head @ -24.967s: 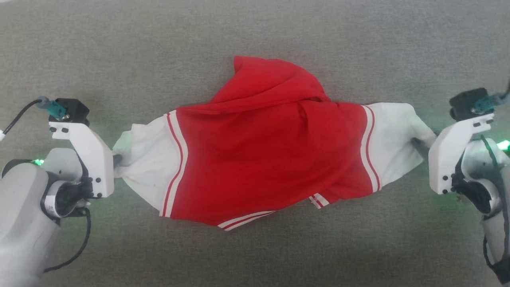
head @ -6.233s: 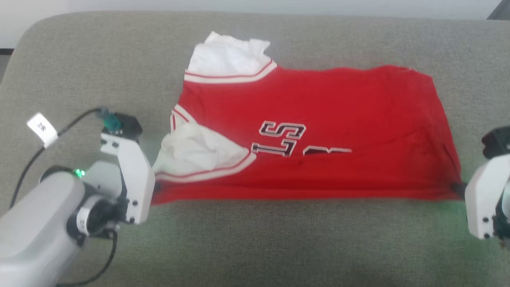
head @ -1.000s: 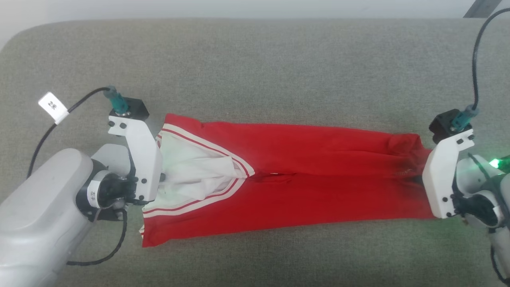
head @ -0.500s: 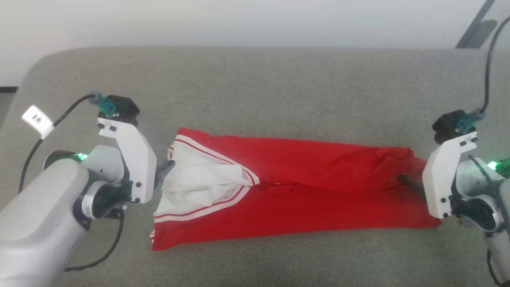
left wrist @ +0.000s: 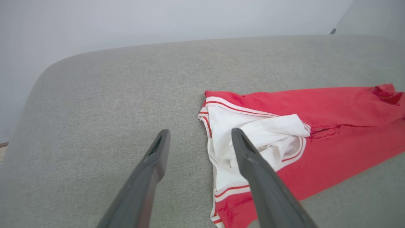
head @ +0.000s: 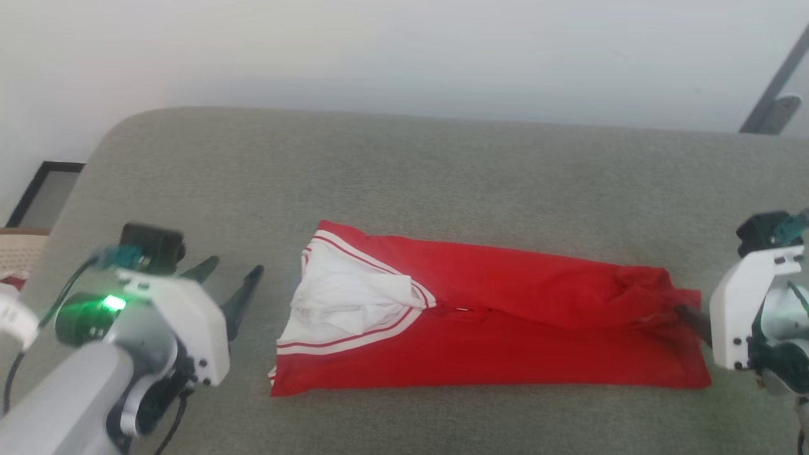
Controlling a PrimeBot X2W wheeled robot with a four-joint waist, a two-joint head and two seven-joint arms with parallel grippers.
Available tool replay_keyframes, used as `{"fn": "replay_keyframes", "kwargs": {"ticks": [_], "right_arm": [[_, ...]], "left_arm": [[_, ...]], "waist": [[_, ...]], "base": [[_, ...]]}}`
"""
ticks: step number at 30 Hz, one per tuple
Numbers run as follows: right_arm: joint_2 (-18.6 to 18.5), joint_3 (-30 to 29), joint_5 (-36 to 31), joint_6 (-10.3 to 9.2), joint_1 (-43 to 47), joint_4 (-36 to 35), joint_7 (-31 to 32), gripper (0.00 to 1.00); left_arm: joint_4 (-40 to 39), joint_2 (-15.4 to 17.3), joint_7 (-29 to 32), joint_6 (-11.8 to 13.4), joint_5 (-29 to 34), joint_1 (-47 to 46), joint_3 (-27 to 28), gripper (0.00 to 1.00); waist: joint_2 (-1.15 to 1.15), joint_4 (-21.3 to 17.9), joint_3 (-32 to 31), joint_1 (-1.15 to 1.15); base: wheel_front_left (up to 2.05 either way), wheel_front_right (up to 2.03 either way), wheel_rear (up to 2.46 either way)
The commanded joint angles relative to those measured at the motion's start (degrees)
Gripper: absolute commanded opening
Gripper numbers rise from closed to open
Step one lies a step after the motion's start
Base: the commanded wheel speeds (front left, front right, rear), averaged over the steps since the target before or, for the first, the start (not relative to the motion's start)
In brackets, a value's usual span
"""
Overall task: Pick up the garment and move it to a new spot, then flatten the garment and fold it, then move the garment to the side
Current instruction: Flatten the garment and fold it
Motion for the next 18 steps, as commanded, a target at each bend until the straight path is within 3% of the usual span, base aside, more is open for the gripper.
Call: {"fn": "replay_keyframes", "kwargs": {"ticks": [1, 11, 18], "right_arm": [[0.2, -0.33, -0.35, -0.11, 0.69, 0.84, -0.39, 1.0], [-0.09, -2.64, -1.1, -0.11, 0.98, 9.09, -1.06, 1.0], [0.43, -2.57, 0.3, -0.09, 0.13, 14.58, -2.79, 1.0]], "left_arm": [[-0.4, 0.14, -2.05, 0.78, 0.42, 1.52, 0.82, 1.0], [-0.9, -0.84, -19.88, 3.53, 1.28, 11.3, 5.72, 1.0], [-0.37, -2.27, -26.58, 4.21, 1.07, 15.59, 8.43, 1.0]], "waist": [[0.0, 0.75, -0.45, 0.0], [0.0, 4.52, 0.51, 0.0], [0.0, 7.09, 1.96, 0.0]], "base": [[0.0, 0.0, 0.0], [0.0, 0.0, 0.0], [0.0, 0.0, 0.0]]}}
